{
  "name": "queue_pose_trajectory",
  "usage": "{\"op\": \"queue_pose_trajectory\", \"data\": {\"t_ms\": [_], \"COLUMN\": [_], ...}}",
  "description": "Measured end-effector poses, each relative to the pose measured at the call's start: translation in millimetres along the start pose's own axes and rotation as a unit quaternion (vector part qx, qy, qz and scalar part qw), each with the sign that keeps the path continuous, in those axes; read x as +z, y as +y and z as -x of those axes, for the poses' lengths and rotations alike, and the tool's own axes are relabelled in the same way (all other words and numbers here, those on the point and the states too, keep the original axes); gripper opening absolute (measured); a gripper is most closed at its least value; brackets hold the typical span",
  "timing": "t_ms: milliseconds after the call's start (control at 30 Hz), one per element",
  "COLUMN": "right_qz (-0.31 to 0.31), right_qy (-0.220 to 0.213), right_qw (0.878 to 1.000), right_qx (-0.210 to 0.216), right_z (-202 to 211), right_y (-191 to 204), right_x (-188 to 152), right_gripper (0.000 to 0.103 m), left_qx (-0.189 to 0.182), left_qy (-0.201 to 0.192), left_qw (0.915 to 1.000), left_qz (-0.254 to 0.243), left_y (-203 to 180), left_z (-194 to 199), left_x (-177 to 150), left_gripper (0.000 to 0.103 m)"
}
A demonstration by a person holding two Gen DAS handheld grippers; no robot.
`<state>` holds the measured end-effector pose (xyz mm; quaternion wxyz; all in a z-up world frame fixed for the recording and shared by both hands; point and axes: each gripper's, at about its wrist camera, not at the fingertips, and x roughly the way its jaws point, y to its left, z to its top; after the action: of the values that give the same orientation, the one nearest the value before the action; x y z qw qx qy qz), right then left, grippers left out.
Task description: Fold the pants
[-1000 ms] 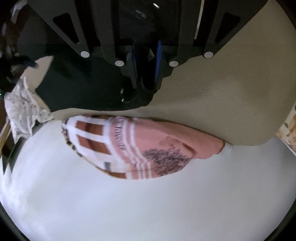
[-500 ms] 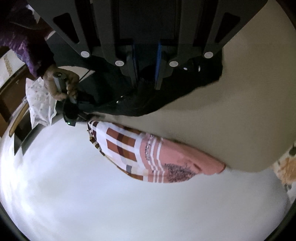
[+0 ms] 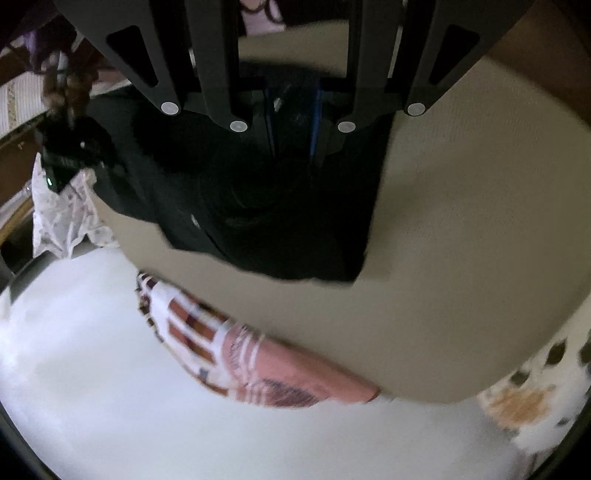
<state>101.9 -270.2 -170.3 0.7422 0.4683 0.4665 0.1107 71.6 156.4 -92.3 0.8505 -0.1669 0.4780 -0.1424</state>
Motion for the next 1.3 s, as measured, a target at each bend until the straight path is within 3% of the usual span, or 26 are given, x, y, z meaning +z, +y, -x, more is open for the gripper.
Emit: {"op": "queue_pose_trajectory", "data": {"t_ms": [200,267,333,400,433,500,567,633,767,867,967,1100,1300], "right_qz": [-0.04,-0.031,-0.024,-0.024,-0.025,-0.025,-0.023,-0.028,-0.039,-0.051,-0.065,-0.102,-0.173], "right_qy": [0.06,0.051,0.052,0.056,0.055,0.052,0.049,0.041,-0.007,-0.079,-0.131,-0.201,-0.302], "right_qw": [0.997,0.998,0.998,0.998,0.998,0.998,0.998,0.997,0.996,0.991,0.985,0.969,0.929], "right_qx": [-0.016,-0.004,0.001,0.011,0.018,0.03,0.039,0.058,0.084,0.09,0.088,0.101,0.122], "right_z": [-24,-22,-25,-22,-23,-21,-8,-7,17,52,78,114,177], "right_y": [-40,-43,-39,-43,-43,-44,-52,-53,-62,-82,-105,-146,-201], "right_x": [-63,-68,-67,-70,-71,-73,-73,-75,-65,-46,-23,10,49], "right_gripper": [0.005,0.004,0.005,0.006,0.006,0.008,0.01,0.011,0.015,0.026,0.027,0.027,0.027], "left_qx": [0.055,0.102,0.17,0.203,0.206,0.181,0.144,0.093,0.082,0.087,0.094,0.102,0.107], "left_qy": [0.031,0.017,-0.01,-0.048,-0.069,-0.101,-0.108,-0.095,0.001,0.002,0.007,0.011,0.015], "left_qw": [0.9979,0.9946,0.9855,0.9779,0.9761,0.9777,0.9825,0.9894,0.9953,0.9953,0.9943,0.9932,0.9924], "left_qz": [0.015,0.006,0.0,-0.007,-0.013,-0.033,-0.047,-0.059,-0.051,-0.043,-0.049,-0.055,-0.058], "left_y": [26,27,24,18,12,-12,-32,-47,-42,-40,-36,-34,-36], "left_z": [-7,0,17,35,44,52,42,18,-49,-58,-61,-62,-66], "left_x": [-35,-39,-36,-34,-32,-23,-16,-16,-19,-21,-17,-21,-16], "left_gripper": [0.016,0.016,0.018,0.026,0.03,0.058,0.069,0.069,0.069,0.069,0.069,0.069,0.069]}}
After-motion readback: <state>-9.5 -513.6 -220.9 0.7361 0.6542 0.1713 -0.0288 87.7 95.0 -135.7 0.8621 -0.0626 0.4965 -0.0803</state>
